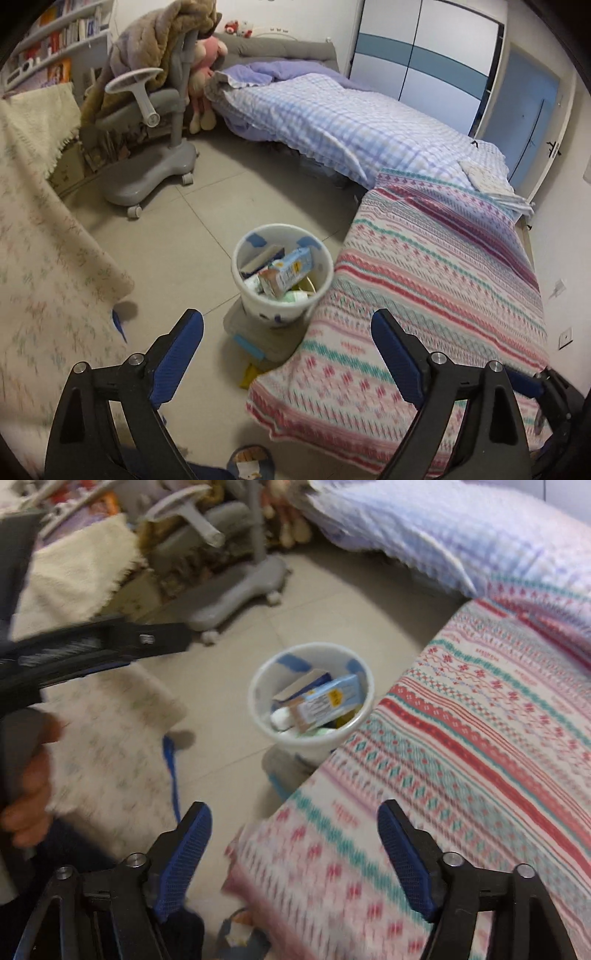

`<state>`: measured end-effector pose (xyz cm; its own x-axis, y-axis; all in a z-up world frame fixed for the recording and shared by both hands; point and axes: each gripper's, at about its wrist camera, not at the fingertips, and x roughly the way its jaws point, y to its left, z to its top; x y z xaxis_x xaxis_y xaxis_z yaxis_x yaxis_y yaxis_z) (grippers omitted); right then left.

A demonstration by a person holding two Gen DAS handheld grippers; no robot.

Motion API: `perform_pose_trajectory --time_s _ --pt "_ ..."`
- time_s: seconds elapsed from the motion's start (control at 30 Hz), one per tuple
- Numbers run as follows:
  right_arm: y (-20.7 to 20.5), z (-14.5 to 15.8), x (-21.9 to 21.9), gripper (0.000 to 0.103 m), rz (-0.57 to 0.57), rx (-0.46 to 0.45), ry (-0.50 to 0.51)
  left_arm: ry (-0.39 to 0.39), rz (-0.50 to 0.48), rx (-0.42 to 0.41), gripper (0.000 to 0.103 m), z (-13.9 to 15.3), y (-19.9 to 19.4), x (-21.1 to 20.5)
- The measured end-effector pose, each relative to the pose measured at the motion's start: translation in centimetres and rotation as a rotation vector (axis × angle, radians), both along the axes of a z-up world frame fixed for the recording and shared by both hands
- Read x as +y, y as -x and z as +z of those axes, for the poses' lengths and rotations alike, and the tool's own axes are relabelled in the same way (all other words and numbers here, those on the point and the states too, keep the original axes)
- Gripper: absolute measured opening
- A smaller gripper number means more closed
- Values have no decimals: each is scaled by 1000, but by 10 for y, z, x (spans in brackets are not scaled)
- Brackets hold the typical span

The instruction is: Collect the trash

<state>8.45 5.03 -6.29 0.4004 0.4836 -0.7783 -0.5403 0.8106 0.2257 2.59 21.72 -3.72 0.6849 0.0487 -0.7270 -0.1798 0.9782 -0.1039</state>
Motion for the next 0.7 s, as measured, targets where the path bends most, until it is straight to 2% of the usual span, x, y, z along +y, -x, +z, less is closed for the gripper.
perform_pose_trajectory --time_s 0.13,0.27,0.33,0.53,0.7 --pt "58 8 -24 88 -20 -111 -36 -58 -19 -19 94 -2 24 -25" --pt "84 13 -33 89 -27 -190 12 -149 -8 -98 94 9 38 -40" --pt "92 16 -40 95 -39 -214 1 -169 4 -121 94 12 43 -43" --pt "101 15 -59 95 -91 -257 22 -173 2 -131 95 15 51 -48" --pt "109 20 -71 96 -130 -277 -1 -190 -6 -124 95 11 53 -53"
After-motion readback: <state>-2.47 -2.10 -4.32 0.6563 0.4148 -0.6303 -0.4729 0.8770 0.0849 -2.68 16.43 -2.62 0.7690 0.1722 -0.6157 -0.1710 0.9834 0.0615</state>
